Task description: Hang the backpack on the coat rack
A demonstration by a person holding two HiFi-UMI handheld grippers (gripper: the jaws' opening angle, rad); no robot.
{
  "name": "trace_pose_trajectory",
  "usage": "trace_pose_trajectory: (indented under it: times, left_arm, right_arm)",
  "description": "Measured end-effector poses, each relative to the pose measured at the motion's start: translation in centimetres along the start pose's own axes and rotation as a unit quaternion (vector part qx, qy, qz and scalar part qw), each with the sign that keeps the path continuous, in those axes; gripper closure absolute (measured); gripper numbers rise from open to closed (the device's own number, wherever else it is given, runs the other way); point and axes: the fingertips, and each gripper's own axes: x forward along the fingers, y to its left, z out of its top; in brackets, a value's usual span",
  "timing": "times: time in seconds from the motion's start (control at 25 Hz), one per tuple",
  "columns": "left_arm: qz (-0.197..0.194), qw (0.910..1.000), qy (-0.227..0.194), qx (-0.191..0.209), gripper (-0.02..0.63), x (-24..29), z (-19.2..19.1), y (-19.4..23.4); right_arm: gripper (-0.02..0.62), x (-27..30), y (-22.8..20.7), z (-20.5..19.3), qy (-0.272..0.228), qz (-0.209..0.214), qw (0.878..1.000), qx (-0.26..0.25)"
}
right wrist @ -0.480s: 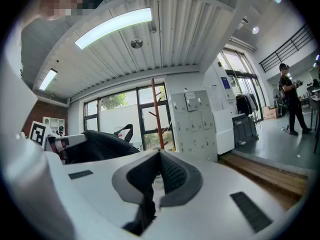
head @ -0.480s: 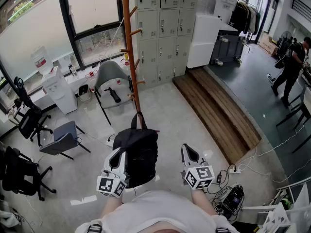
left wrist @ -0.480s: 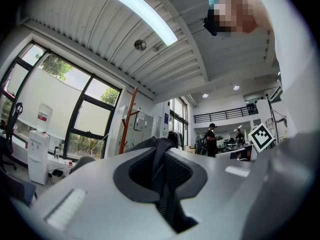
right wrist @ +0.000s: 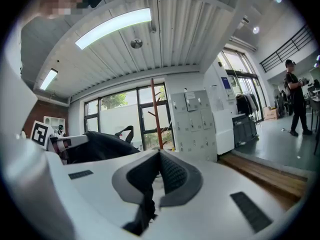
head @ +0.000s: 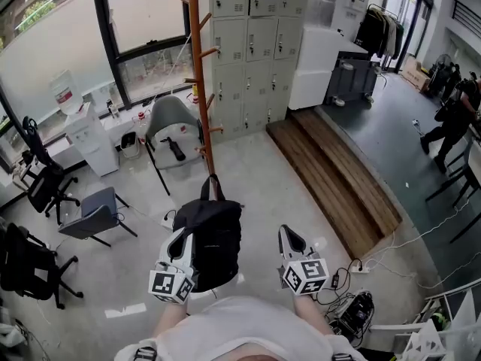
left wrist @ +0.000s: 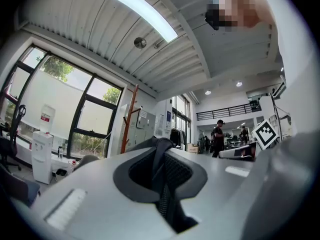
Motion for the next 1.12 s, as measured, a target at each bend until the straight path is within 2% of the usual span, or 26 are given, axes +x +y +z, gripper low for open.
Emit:
trace_pose_trajectory:
  times: [0.28,0.84,1.12]
  left_arm:
    - [0.008,0.9999,0.004,0.008,0.577,0.2,0.0,-0.9]
    - [0.065,0.9979,-0.002,0.004,0.577,1.0,-0.7,-4.8]
    - [0.065,0.9979,0.002,0.007,0.575,2.5,-0.9,-4.9]
  right_arm:
    - [0.588,-0.5,-1.2,-0.3,0.002,0.005,1.0,0.011]
    - [0.588,-2.4,-6.7,-1.3,0.01,0.032,0.999,0.014]
    - [0.588,-1.3,-8.3,-1.7,0.019,0.034,0.999,0.017]
